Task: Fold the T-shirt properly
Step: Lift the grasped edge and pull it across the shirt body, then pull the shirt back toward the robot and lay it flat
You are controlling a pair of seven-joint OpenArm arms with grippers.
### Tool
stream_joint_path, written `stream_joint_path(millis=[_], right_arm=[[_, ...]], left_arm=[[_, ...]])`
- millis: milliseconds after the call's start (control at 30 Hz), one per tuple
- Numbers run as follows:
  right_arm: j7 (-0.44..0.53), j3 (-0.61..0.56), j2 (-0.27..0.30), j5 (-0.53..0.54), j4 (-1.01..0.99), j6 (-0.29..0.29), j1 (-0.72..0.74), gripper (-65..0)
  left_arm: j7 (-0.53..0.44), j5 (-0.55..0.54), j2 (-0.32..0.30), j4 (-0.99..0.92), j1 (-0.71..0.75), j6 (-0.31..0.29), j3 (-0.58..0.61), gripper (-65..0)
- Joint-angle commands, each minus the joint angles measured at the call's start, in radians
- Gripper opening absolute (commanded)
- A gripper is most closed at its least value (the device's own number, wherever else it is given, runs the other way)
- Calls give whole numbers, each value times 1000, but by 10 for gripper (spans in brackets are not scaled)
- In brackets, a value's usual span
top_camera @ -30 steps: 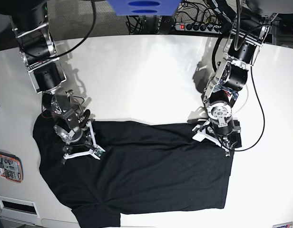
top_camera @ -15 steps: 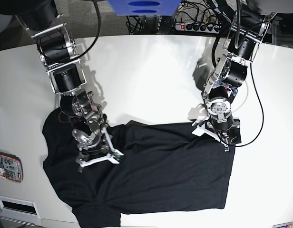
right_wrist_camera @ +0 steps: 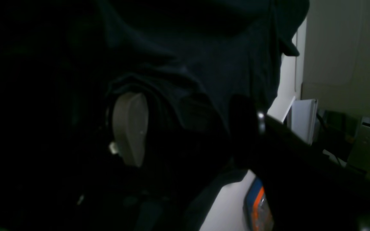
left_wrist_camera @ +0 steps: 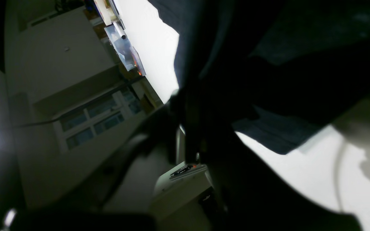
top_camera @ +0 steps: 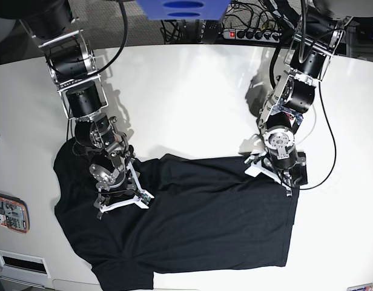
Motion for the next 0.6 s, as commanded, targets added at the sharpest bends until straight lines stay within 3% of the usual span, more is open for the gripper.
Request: stream_joint_path(millis=[0, 100, 200, 467, 567], right_arm=[[10, 5, 3, -8, 19, -14, 31, -268], [11, 5, 3, -6, 56, -14, 31, -268], [11, 5, 3, -5, 108, -14, 31, -268], [8, 28, 0, -2, 157, -14, 29, -268], [11, 108, -40, 15, 200, -14, 29, -268]], left_arm=[[16, 19, -6, 21, -28, 18, -10, -535], [67, 19, -6, 19, -37, 16, -6, -424], [76, 19, -6, -1, -55, 16, -4, -362], [82, 5, -5, -13, -82, 19, -15, -356], [82, -41, 43, 30, -80, 19, -72, -356]])
